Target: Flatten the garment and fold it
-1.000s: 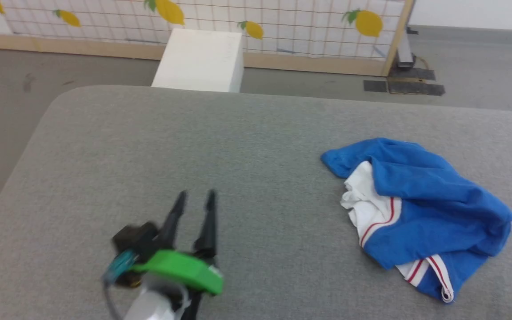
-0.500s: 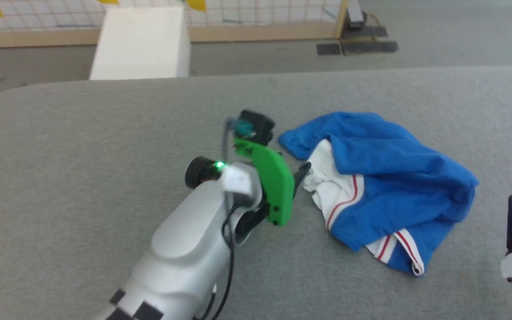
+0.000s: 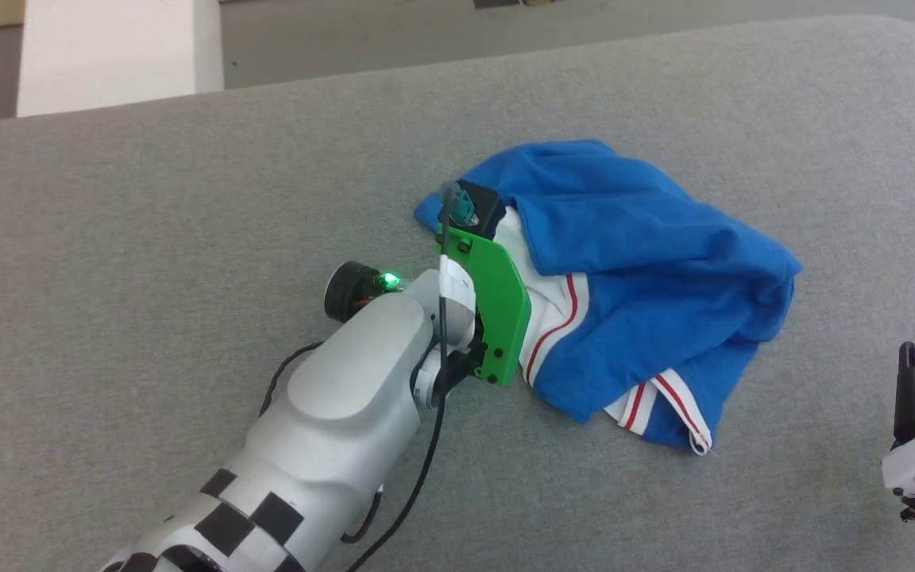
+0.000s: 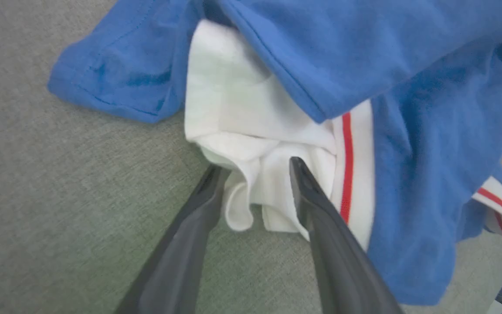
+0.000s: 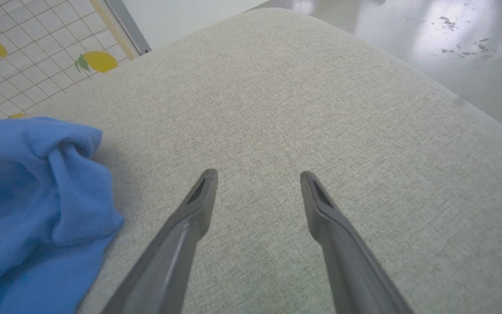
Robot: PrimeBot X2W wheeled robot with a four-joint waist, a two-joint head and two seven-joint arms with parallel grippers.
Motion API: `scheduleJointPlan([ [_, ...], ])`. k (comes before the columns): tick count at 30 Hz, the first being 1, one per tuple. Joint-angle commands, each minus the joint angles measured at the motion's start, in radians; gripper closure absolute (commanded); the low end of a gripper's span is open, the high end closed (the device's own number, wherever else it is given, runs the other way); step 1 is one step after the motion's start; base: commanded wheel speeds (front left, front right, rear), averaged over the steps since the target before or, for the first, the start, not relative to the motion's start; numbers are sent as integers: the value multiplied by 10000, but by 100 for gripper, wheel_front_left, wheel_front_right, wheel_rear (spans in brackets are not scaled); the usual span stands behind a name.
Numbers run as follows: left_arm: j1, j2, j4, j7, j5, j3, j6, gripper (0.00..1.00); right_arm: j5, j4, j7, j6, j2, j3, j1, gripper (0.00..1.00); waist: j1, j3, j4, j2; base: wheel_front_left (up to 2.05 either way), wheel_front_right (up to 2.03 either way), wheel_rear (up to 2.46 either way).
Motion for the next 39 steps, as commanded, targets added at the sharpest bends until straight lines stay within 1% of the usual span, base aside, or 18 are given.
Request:
scheduleJointPlan([
  [1,-203,20,2,-198,-222,2,-51,100,13,63,-115,-13,2,-21,-213,0,-2,150,-89,-1,0,0,0],
  [4,-176,20,-159,-510,-793,99,-203,100,-71,144,-161,-13,2,-34,-225,0,-2,0,185,-1,0,0,0],
  [7,-168,20,-441,-982,-1415,407,-218,100,-167,144,-155,-13,3,-45,-207,0,-2,-222,572,-1,0,0,0],
  [11,-148,52,-886,-1785,-2155,1235,-224,100,-279,60,-76,-13,3,-70,-119,0,-2,-639,1267,-1,0,0,0],
  [15,259,593,-1543,-2586,-2607,2222,-21,100,-328,-6,41,-13,3,-17,42,0,-2,-1124,2017,-1,0,0,0],
  [17,735,1067,-1946,-2967,-2739,2718,253,100,-298,-15,90,-13,3,46,129,0,-2,-1319,2359,-1,0,0,0],
  [19,1375,1587,-2338,-3239,-2868,3194,615,100,-276,-18,124,-13,3,80,238,0,-2,-1499,2705,-1,0,0,0],
  [21,2108,2077,-2742,-3526,-3054,3762,1062,100,-273,-47,153,-13,3,123,331,0,-2,-1615,3019,-1,0,0,0],
  [22,2550,2371,-2929,-3652,-3113,4051,1353,100,-251,-56,171,-13,3,164,367,0,-2,-1671,3154,-1,0,0,0],
  [26,4166,3059,-3649,-4134,-3508,5154,2302,100,-226,-121,231,-13,3,282,443,0,-2,-1767,3530,-1,0,0,0],
  [29,5342,3300,-4128,-4423,-3788,5846,2960,100,-238,-162,268,-13,3,364,452,0,-2,-1802,3647,-1,0,0,0],
  [32,6228,3286,-4473,-4603,-4075,6331,3393,100,-250,-186,290,-13,3,409,456,0,-2,-1834,3685,-1,0,0,0],
  [33,6472,3187,-4595,-4693,-4244,6532,3476,100,-261,-189,307,-13,3,452,472,0,-2,-1853,3688,-1,0,0,0],
  [34,6637,3163,-4681,-4749,-4290,6605,3510,66,-279,-187,331,-13,3,493,491,0,-2,-1869,3688,-1,0,0,0],
  [35,6778,3123,-4822,-4831,-4328,6654,3462,0,-288,-184,351,-13,3,529,513,0,-2,-1891,3683,-1,0,0,0],
  [37,6921,3171,-5048,-5132,-4205,6676,3207,0,-319,-203,413,-13,3,662,539,0,-2,-1930,3648,-1,0,0,0],
  [39,7015,3380,-5248,-5885,-3544,6580,3058,0,-461,-341,533,-13,3,934,555,0,-2,-1963,3589,-1,0,0,0],
])
